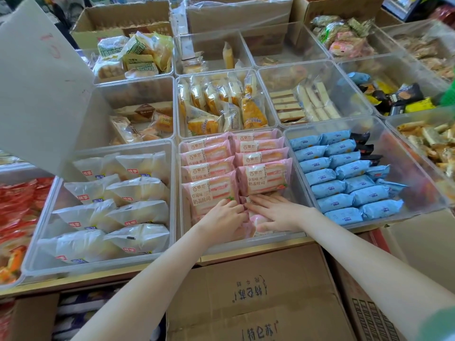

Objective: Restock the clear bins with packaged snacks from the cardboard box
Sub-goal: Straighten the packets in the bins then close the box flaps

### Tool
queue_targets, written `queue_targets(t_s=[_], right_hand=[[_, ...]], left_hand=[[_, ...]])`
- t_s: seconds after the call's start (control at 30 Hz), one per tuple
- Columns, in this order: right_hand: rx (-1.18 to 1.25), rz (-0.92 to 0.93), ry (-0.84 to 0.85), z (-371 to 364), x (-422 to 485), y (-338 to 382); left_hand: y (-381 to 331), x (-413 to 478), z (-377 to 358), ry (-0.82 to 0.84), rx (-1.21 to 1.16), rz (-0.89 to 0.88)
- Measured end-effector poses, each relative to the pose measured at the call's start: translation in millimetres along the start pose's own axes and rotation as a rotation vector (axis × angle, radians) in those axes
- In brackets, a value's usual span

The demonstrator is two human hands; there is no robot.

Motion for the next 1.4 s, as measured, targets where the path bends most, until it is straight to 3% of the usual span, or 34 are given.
queue_targets(t_s=[0.23,0.37,0.47,0.53,0.73,0.93,1.2,1.4], right_hand=[[0.033,-0.014,0.002,6.5,-8.4,1.6],[-0.062,-0.009,-0.131,25.4,-23.1,-7.7],[-0.226,-0.100,-0.185,32.9,-37.8,-32.8],[-0.286,-0.160,-0.166,32.7,-45.2,-45.1],[-0.333,-0.161,-0.215,31.1,-45.7,-41.1],[-0.408,-0.198,-0.235,36.8,-44.6,-39.1],[-0.547,-0.249,-0.159,35.6,-32.9,-26.9],[-0.533,-0.323,-0.125,26.9,-23.3,-27.8]], left_hand=[[3.8,6.0,-8.6,0.211,-0.261,0.029],[6.3,9.8,3.1,0.374,-0.298,0.122],[8.8,21.1,10.0,0.287,-0.286,0.238],[4.0,31.3,9.6,0.250,-0.193,0.219],[1.0,44.8,-0.8,0.306,-0.018,0.157],[10.2,30.2,-13.1,0.311,-0.030,0.163],[-2.9,43.9,-9.1,0.517,0.093,0.176],[-10.4,42.7,6.0,0.481,0.128,0.219]])
Point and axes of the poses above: each hand's wrist, its own x-axis towards the middle knuckle, its own z-axis out of the back of the hand, y = z × x, the point moved 5 cm from there along x, towards the middle knuckle, and after that the axes turned 13 degrees about -z, right-handed, at the moved point
